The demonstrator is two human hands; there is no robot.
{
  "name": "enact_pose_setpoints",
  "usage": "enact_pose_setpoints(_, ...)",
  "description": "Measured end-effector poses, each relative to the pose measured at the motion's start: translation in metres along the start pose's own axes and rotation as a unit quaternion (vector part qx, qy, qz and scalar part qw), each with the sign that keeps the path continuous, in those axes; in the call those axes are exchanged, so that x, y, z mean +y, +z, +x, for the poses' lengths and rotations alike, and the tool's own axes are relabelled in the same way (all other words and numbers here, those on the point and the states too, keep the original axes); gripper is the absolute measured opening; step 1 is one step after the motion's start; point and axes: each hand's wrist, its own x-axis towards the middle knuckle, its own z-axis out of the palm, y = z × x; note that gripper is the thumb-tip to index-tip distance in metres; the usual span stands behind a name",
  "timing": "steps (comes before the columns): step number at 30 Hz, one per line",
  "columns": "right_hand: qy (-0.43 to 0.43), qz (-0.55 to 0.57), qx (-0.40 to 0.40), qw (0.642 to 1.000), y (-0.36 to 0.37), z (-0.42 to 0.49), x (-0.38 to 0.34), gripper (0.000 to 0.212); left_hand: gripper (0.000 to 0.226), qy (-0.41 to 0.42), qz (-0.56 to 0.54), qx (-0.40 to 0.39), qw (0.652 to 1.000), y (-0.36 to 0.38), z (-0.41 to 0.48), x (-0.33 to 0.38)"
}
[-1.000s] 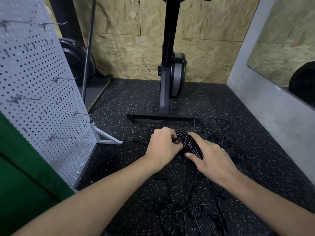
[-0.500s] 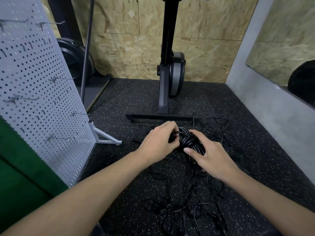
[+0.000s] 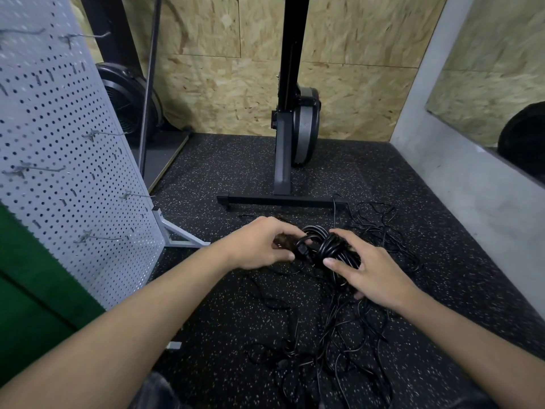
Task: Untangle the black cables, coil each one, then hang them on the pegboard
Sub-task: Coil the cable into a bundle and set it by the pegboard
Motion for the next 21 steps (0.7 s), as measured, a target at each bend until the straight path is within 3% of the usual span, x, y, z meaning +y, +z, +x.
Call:
enact_pose_setpoints(9, -0.043, -0.008, -0.055, 0.998, -0.001, 0.007, 0.019, 0.067, 0.032, 0.016, 0.05, -0.018, 0.998, 0.0, 0.001, 0.0)
enact_pose_setpoints(15, -0.039, 0.039, -0.071, 0.996, 0.0, 0.016, 0.031, 0.084, 0.026, -0.03, -0.107, -0.066, 0.992, -0.017, -0.001, -0.009)
enact_pose_setpoints(21, -0.04, 0.057, -0.083, 0.994, -0.001, 0.014, 0.027, 0.08, 0.016, -0.062, -0.219, -0.084, 0.97, -0.013, -0.005, -0.013)
